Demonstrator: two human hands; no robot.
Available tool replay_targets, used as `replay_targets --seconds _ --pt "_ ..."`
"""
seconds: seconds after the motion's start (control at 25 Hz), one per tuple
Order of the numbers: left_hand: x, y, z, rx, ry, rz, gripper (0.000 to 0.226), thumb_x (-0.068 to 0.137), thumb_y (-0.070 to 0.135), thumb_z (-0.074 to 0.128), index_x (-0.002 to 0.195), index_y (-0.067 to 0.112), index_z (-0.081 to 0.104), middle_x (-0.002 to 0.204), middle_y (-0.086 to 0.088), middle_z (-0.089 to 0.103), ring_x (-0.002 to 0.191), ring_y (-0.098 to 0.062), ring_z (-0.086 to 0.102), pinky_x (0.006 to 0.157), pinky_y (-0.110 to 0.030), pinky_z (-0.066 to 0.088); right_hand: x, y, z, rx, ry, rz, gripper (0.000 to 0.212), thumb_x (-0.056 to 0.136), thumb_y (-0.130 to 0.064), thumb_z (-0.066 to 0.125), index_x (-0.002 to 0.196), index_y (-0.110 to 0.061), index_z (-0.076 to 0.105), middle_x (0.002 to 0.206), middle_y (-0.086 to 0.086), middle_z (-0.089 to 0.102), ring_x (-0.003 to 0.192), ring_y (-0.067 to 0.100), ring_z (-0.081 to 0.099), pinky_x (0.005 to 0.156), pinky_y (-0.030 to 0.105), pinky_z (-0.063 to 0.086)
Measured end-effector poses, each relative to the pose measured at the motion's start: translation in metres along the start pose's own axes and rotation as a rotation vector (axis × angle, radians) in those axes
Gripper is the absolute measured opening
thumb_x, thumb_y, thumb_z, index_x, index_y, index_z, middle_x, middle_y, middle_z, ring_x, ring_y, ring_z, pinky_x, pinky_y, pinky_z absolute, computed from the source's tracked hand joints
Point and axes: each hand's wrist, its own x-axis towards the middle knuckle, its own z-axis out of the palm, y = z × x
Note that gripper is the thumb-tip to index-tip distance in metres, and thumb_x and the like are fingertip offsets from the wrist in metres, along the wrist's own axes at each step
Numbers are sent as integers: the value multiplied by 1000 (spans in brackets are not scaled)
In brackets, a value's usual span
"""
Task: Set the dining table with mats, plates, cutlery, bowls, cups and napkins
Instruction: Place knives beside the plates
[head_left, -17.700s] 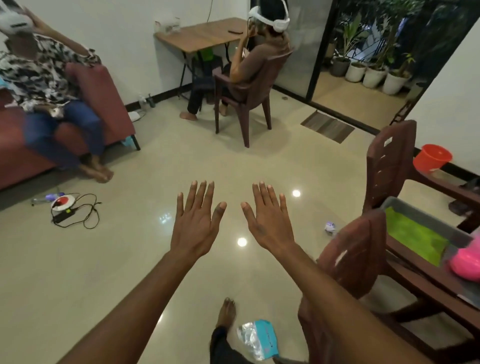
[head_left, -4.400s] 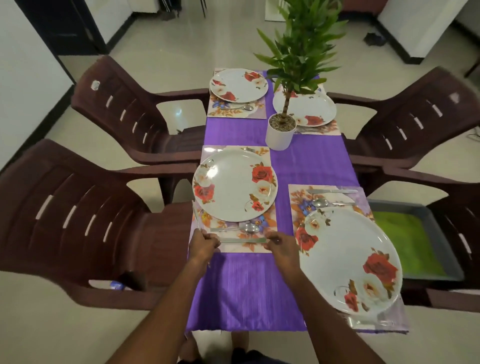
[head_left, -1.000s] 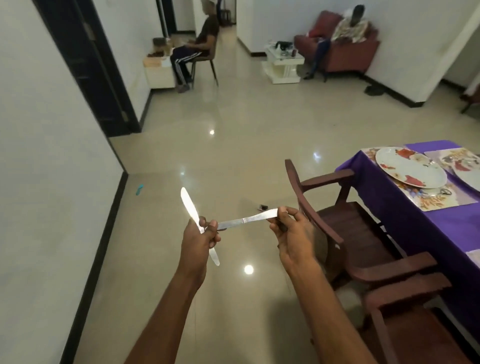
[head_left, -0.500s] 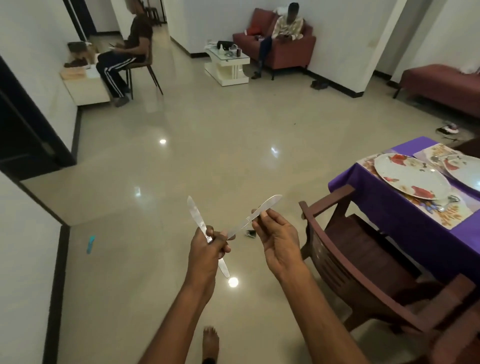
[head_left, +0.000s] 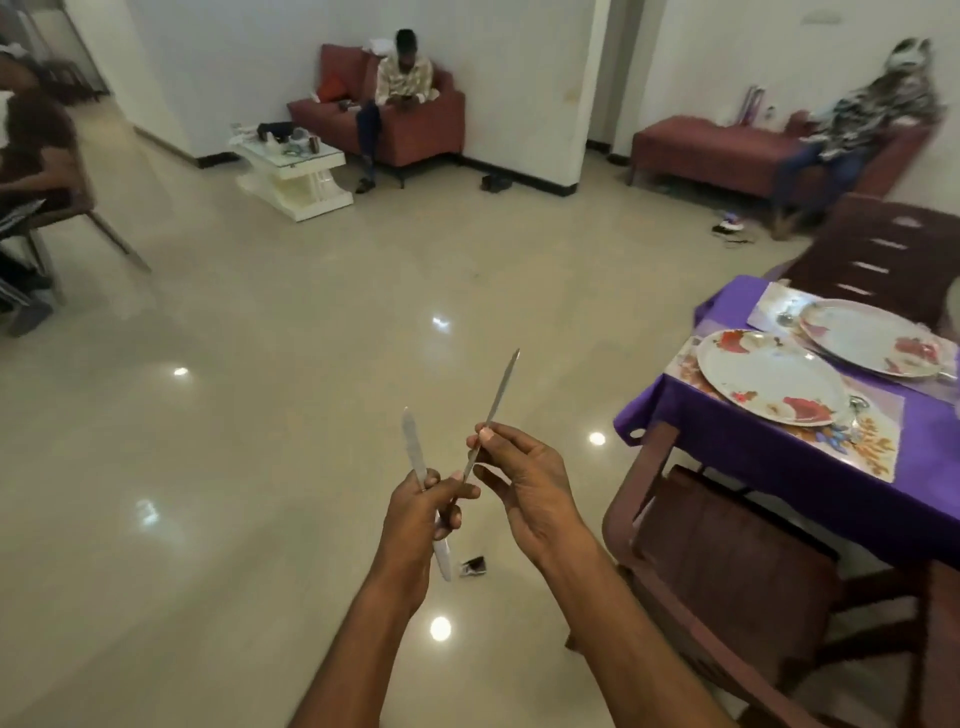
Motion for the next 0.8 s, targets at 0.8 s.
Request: replay_targets --seconds 0.8 --pt "464 113 243 379 -584 137 37 86 13 77 82 18 40 67 4 49 60 -14 39 65 -31 38 319 -118 -88 -157 626 -219 13 94 -9 70 105 -7 74 84 12 65 62 20 59 51 26 48"
